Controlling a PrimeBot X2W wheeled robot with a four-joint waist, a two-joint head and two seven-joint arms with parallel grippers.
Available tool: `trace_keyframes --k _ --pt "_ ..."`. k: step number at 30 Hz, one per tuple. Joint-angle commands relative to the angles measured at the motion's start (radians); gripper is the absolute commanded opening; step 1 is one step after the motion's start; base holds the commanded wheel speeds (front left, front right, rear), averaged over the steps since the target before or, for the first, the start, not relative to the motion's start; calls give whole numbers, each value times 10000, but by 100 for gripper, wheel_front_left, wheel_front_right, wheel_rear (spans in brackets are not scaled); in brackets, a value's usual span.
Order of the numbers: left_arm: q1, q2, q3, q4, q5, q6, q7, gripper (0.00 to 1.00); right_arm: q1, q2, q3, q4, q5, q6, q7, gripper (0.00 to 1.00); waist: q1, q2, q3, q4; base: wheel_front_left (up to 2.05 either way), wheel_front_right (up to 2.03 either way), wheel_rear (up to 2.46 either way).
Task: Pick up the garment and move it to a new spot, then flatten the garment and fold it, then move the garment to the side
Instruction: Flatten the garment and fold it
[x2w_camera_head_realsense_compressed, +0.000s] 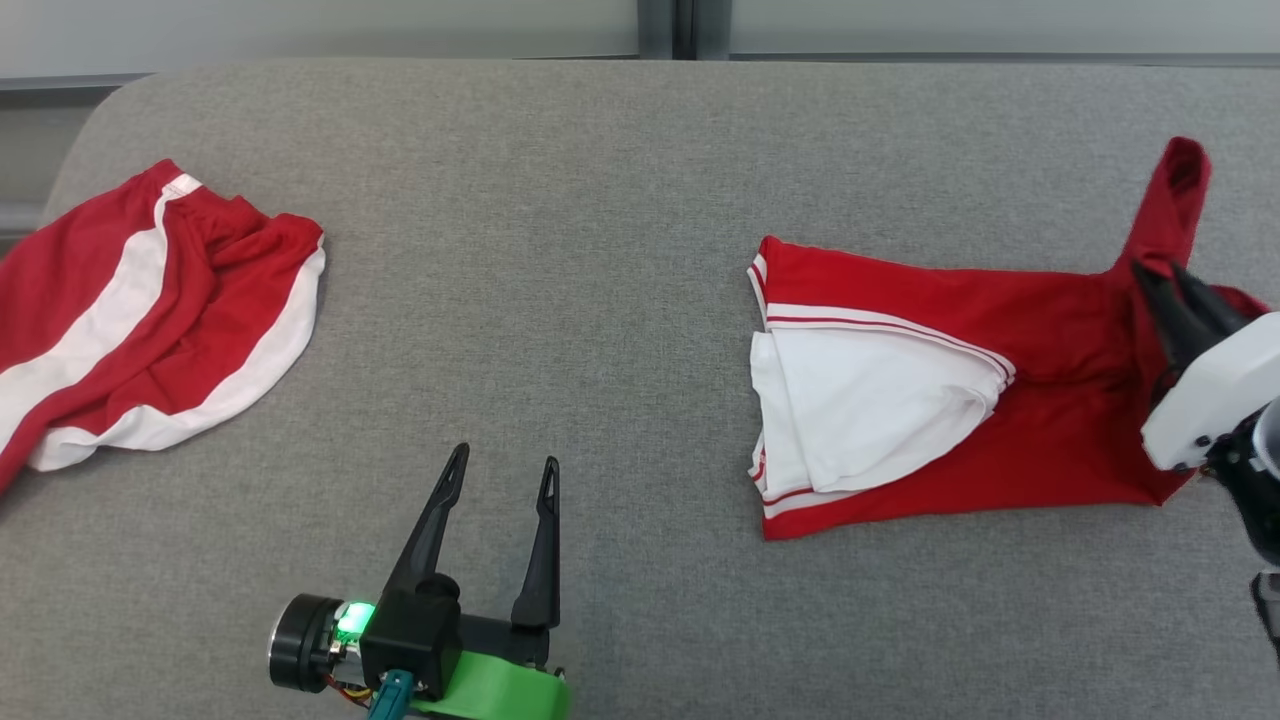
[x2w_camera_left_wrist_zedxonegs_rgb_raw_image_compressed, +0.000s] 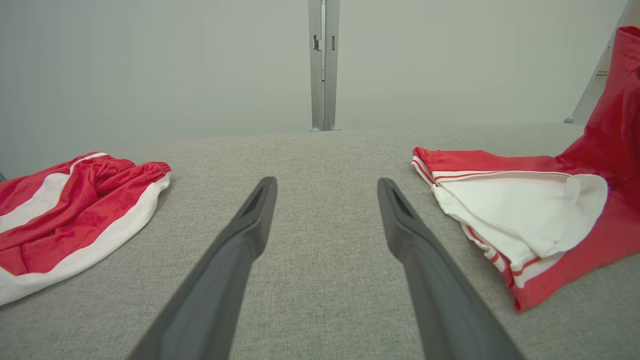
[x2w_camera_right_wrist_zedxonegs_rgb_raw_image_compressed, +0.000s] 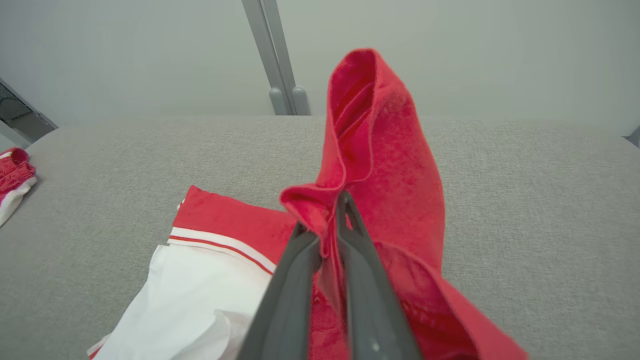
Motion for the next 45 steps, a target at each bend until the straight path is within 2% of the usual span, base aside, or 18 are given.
trace_keyframes --k 1,6,11,22,23,24,25,26,34,39,45 --pt "-7 8 -19 20 -39 59 -31 100 202 301 109 -216 -69 -16 135 0 0 0 -151 215 0 0 0" --pt "-40 8 -99 39 -86 51 -31 100 267 1191 490 -409 -248 -14 267 0 0 0 -206 474 0 0 0" --pt "-33 7 -105 61 -118 69 -31 100 208 1805 846 -252 -259 -14 210 0 0 0 -184 708 0 0 0" --pt "-264 7 -359 67 -263 148 -31 100 51 2653 1520 499 -295 -13 -62 0 0 0 58 1158 0 0 0" --pt "-267 7 -368 72 -258 154 -31 100 43 2681 1553 576 -301 -13 -76 5 0 0 65 1180 0 0 0" --pt "-253 6 -383 82 -265 162 -31 100 45 2729 1613 648 -289 -13 -114 22 0 0 74 1203 0 0 0" --pt "-243 6 -388 86 -274 160 -31 100 38 2773 1657 702 -264 -13 -135 48 0 0 78 1215 0 0 0" --pt "-240 6 -382 87 -279 166 -31 100 42 2825 1713 745 -205 -13 -123 100 0 0 80 1219 0 0 0" --pt "-268 6 -316 119 -302 179 -31 100 10 2937 2032 71 565 -13 -330 100 0 0 -22 863 0 0 0" --pt "-233 6 -242 103 -309 189 -31 100 -30 2538 1626 -520 561 -13 -1199 100 0 0 -170 408 0 0 0" --pt "-144 8 -58 64 -252 163 -31 100 298 1918 1159 -191 622 -8 -2544 100 0 0 -331 -228 0 0 0"
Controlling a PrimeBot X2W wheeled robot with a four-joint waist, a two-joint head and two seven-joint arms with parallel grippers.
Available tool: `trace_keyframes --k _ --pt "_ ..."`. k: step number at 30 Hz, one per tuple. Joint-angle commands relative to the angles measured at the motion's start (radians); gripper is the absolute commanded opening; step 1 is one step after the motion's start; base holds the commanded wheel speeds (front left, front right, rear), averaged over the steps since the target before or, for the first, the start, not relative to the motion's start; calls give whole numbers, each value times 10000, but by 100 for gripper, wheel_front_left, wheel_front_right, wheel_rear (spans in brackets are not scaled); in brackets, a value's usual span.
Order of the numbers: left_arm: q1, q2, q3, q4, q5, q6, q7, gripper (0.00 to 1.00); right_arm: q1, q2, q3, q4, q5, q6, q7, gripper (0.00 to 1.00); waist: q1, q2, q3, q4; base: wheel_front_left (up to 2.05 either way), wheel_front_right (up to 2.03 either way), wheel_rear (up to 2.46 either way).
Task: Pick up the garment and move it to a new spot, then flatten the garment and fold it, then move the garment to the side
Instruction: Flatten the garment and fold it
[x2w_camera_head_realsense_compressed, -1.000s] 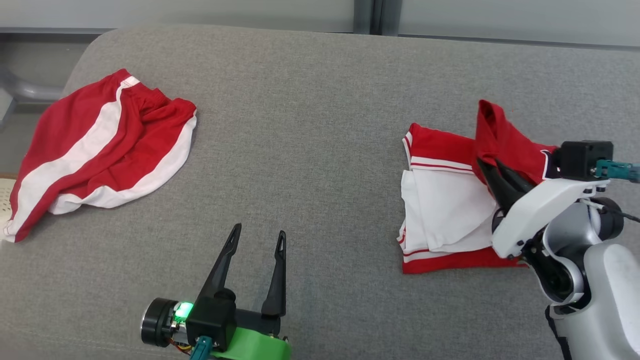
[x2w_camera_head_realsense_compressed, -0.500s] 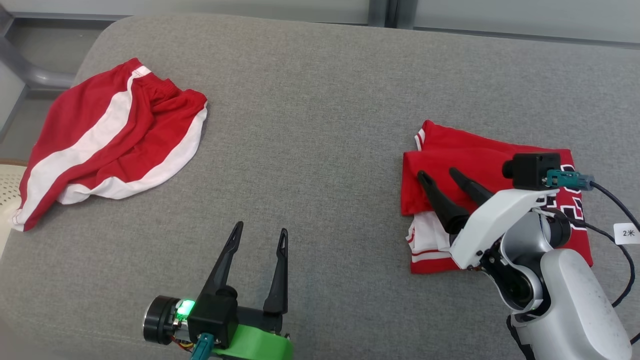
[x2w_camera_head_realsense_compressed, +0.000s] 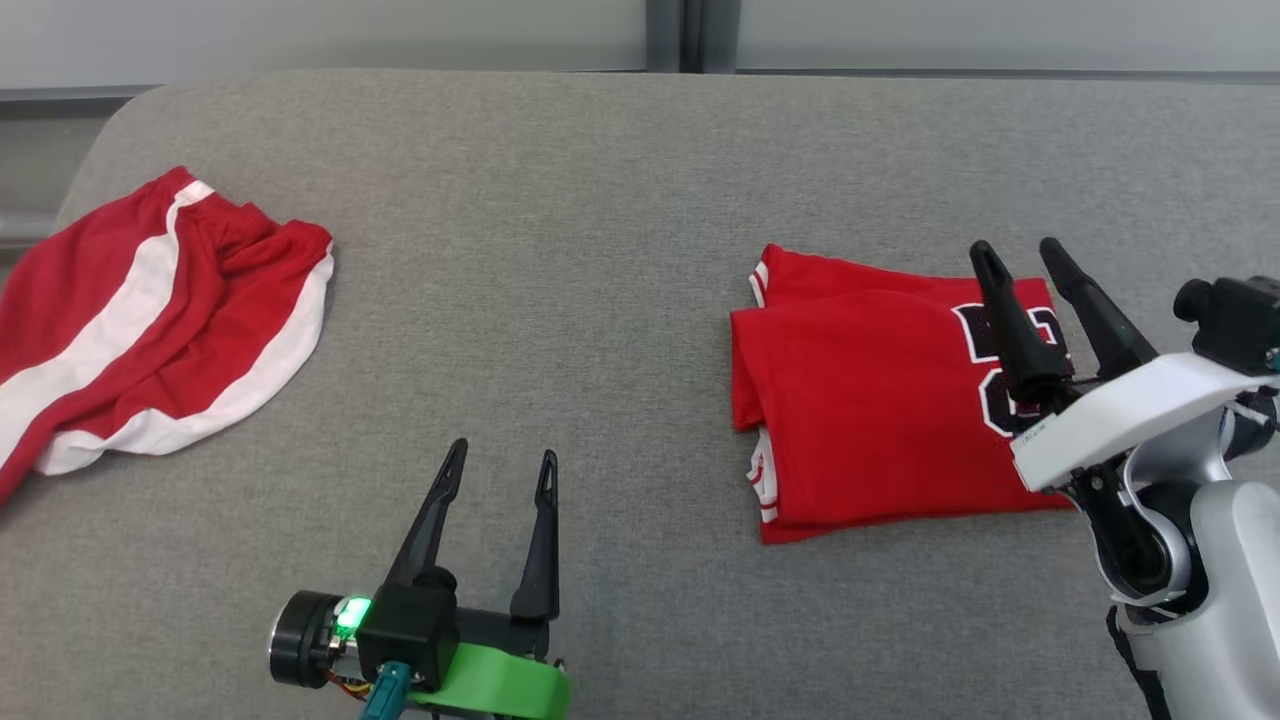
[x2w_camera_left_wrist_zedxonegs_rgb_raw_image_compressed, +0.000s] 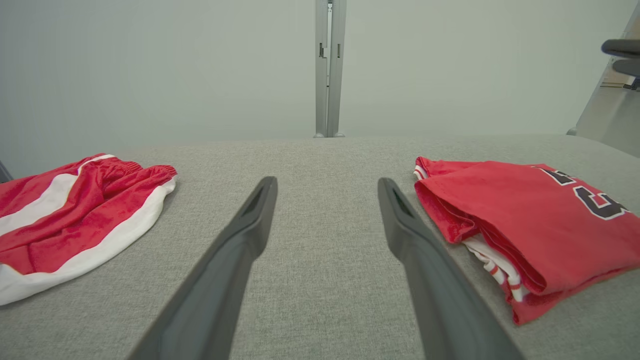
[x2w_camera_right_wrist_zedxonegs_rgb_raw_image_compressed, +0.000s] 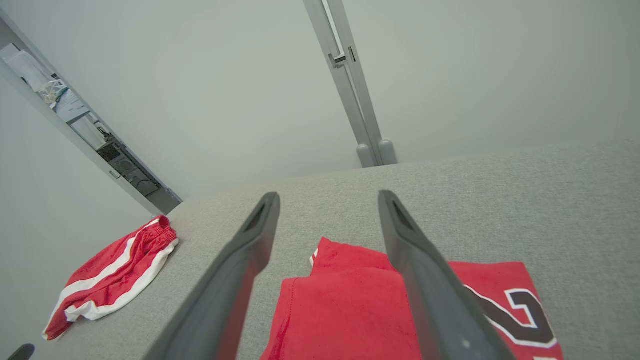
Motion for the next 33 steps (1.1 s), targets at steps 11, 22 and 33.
trace_keyframes --k 11,22,33 --pt "561 14 867 -382 -203 31 -33 100 786 -1460 1395 2215 -759 0 -4307 100 0 0 -691 -1504 0 0 0" --pt "1556 14 1411 -852 -21 42 -33 100 1861 -554 986 1991 -2492 0 -4476 100 0 0 -1657 -1728 0 0 0" --pt "2348 14 1596 -1195 55 109 -31 100 3217 -59 771 1557 -3203 -2 -4473 100 0 0 -2123 -1618 0 0 0"
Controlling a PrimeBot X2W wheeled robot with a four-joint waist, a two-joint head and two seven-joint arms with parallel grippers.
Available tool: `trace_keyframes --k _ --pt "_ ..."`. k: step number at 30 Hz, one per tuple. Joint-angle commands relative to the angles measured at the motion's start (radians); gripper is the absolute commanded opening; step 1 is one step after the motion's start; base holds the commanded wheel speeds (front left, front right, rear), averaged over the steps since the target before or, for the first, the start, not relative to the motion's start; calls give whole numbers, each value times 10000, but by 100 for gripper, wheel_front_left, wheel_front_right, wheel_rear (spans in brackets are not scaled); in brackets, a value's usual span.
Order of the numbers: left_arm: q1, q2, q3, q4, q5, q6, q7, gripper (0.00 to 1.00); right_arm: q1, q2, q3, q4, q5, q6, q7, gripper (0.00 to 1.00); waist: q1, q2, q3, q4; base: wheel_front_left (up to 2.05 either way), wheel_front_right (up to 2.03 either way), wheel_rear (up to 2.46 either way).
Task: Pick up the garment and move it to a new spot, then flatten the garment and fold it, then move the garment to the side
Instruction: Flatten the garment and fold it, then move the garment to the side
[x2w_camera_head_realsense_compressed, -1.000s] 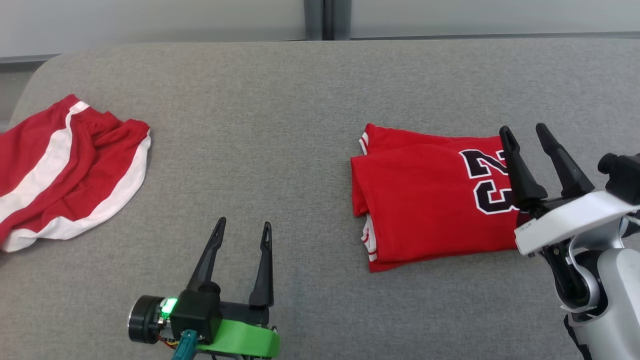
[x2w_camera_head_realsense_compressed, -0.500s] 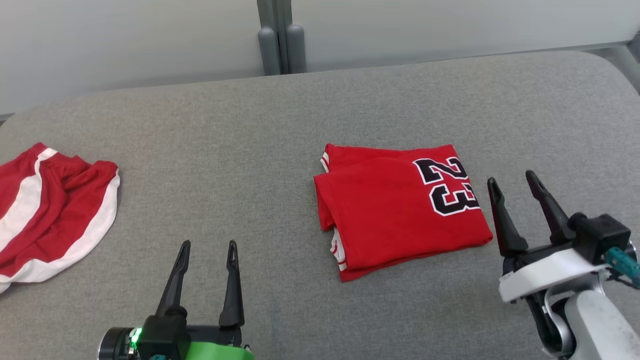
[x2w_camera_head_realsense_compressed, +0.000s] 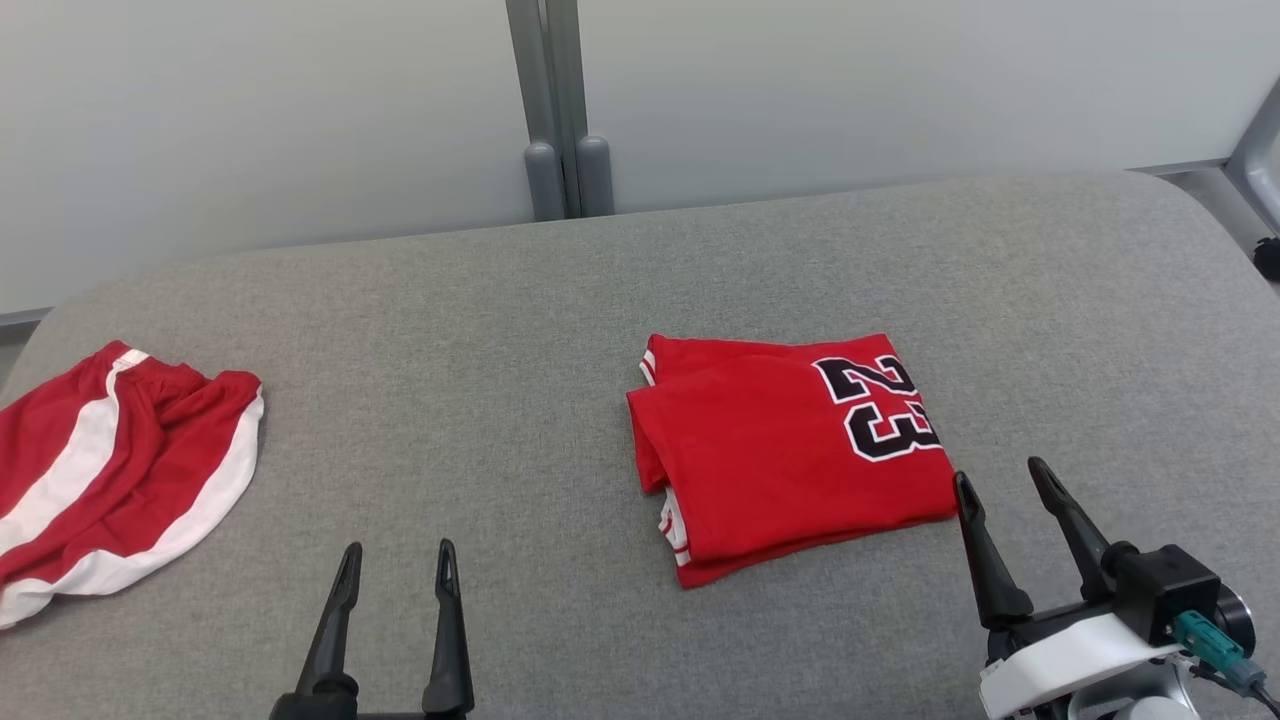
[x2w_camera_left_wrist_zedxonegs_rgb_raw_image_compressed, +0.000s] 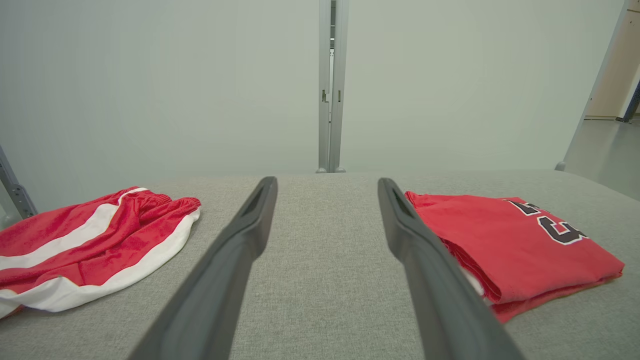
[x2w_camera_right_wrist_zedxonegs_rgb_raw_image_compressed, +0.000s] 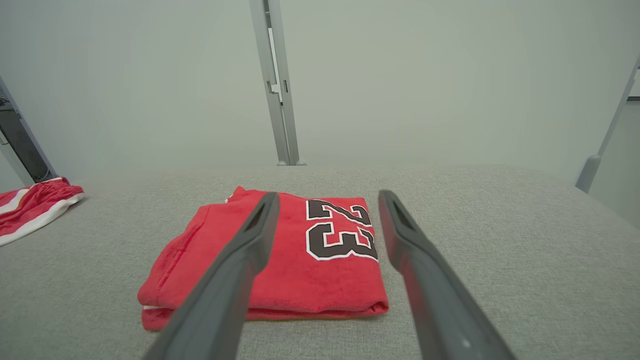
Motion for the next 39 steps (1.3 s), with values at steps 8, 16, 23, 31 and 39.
trace_keyframes --k 8,16,23,31,39 --pt "414 18 128 26 83 169 -29 100 313 51 182 20 -186 -9 -27 100 0 -1 -179 36 0 0 0" --pt "449 18 185 189 90 119 -29 100 278 70 321 77 -194 -9 -28 100 0 -1 -244 43 0 0 0" --pt "399 18 184 316 125 114 -29 100 321 61 308 142 -192 -9 -28 100 0 -1 -262 84 0 0 0" --pt "412 18 151 363 79 139 -29 100 260 39 377 138 -180 -9 -28 100 0 -1 -278 83 0 0 0" --pt "364 18 74 426 12 165 -29 100 223 -4 394 72 -114 -9 -28 100 0 -1 -200 133 0 0 0"
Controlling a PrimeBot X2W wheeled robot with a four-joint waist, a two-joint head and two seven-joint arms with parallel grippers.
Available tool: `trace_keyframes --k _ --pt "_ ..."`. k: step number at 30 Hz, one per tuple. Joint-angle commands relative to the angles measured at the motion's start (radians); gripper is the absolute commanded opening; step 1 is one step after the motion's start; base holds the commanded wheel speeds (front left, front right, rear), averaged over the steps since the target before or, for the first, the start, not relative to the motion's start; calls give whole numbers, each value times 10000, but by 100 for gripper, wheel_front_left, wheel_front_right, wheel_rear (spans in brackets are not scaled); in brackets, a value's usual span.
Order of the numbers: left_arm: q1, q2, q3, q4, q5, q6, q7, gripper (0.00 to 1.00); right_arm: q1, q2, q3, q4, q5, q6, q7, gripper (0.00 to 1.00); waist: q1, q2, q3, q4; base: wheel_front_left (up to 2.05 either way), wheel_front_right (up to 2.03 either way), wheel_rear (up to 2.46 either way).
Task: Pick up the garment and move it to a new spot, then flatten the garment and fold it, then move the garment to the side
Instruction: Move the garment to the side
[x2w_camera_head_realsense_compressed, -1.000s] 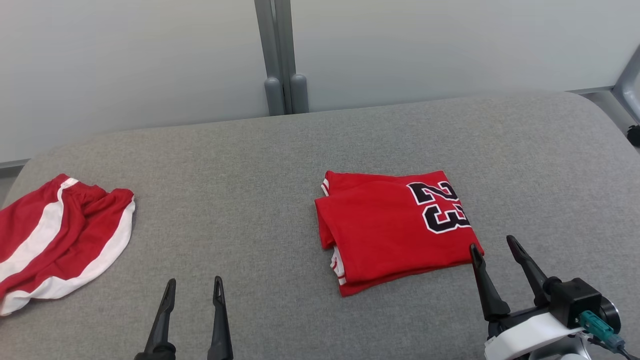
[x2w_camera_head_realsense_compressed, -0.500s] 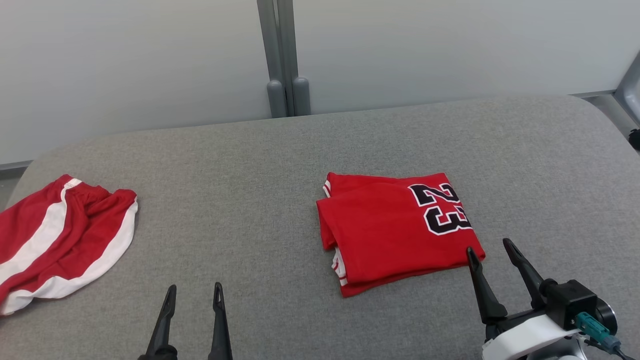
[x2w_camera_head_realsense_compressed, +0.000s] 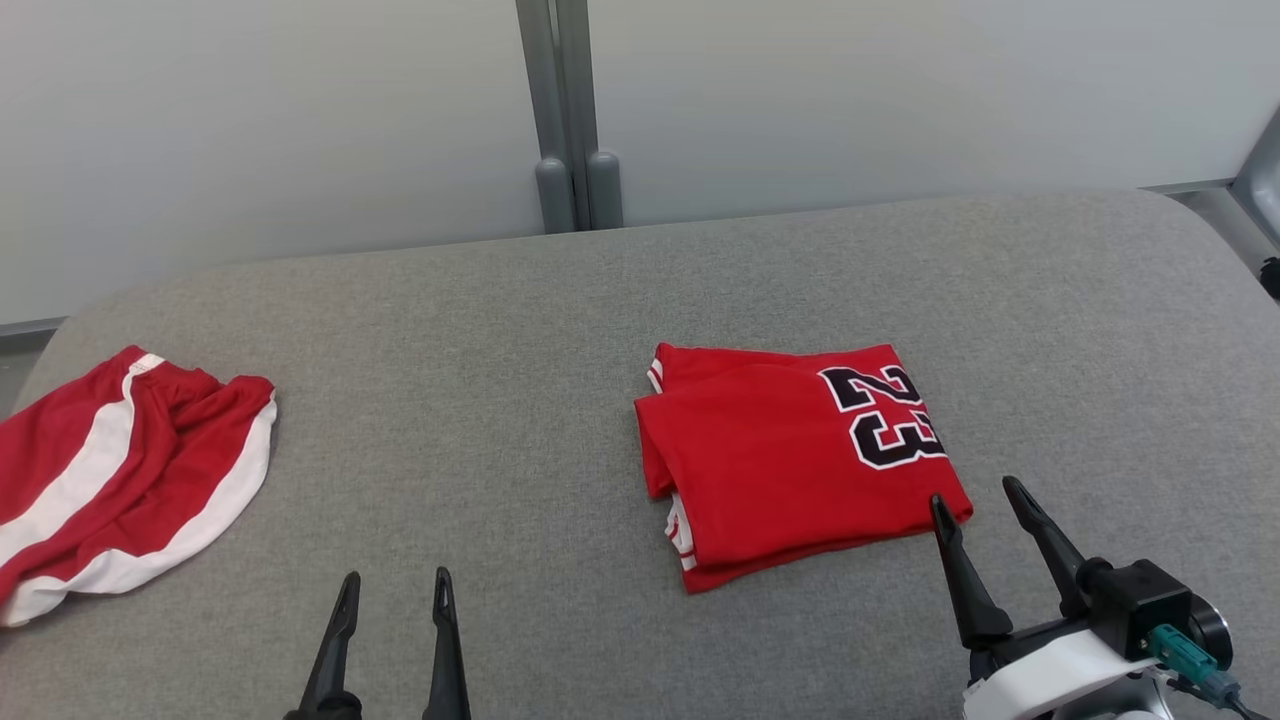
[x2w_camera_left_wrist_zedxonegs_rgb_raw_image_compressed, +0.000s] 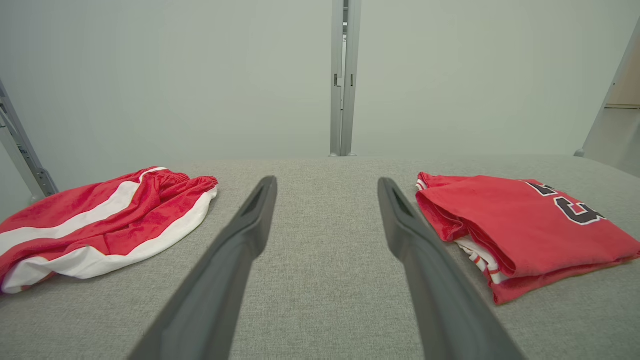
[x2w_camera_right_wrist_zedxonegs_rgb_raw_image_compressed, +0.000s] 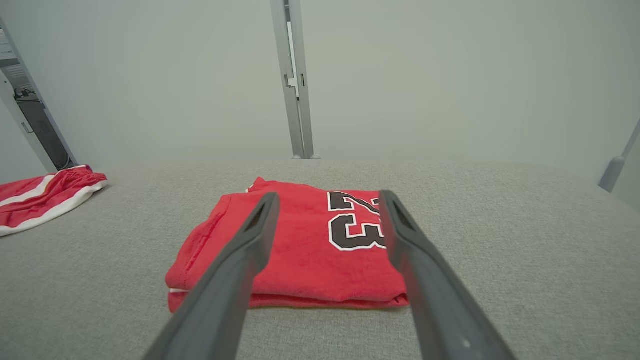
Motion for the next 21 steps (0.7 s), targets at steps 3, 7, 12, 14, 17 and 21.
trace_keyframes --k 3,7,12,14,17,21 --pt "-86 16 -93 60 -21 -12 -29 100 -139 -120 129 79 105 -7 -28 100 0 0 203 78 0 0 0" --pt "-404 17 -364 -81 212 13 -29 100 -727 -342 420 431 652 -9 -27 100 0 0 557 187 0 0 0" --pt "-898 17 -694 -315 293 27 -29 100 -1804 -1100 1086 947 2009 -9 -28 100 0 0 1318 392 0 0 0" --pt "-1096 17 -857 -307 323 8 -23 100 -2322 -1607 1415 1256 2983 -9 -27 100 0 0 1693 504 0 0 0" --pt "-1408 17 -1063 -278 298 37 -17 100 -3059 -2502 2108 1727 4850 -9 197 100 0 0 2139 654 0 0 0" --pt "-1770 19 -1269 -239 253 87 -17 100 -3739 -3643 2641 1752 7509 -9 1342 100 0 0 2682 829 0 0 0"
